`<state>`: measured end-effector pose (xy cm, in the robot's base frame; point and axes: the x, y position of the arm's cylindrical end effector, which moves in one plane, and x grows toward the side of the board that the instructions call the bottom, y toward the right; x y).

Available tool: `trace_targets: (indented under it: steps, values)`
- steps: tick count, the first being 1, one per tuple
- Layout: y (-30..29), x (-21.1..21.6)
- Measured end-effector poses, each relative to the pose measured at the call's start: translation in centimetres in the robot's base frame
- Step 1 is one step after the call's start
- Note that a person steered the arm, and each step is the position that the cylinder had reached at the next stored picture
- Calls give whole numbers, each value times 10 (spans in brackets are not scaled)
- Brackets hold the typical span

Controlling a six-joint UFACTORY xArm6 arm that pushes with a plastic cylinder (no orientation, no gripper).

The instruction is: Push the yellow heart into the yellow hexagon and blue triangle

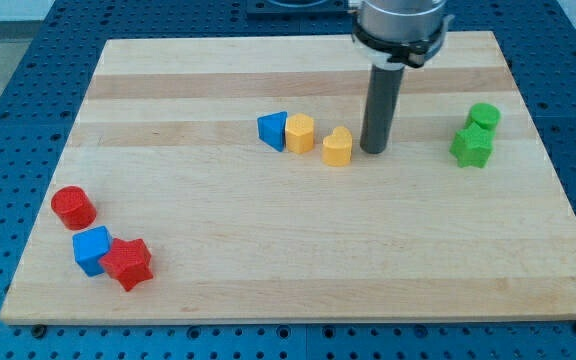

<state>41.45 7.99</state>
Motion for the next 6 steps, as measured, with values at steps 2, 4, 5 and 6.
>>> trace_targets:
  steps: [2, 4, 5, 6]
  values:
    - [-50, 2]
    - [-52, -1]
    - [-43, 4]
    - [-33, 56]
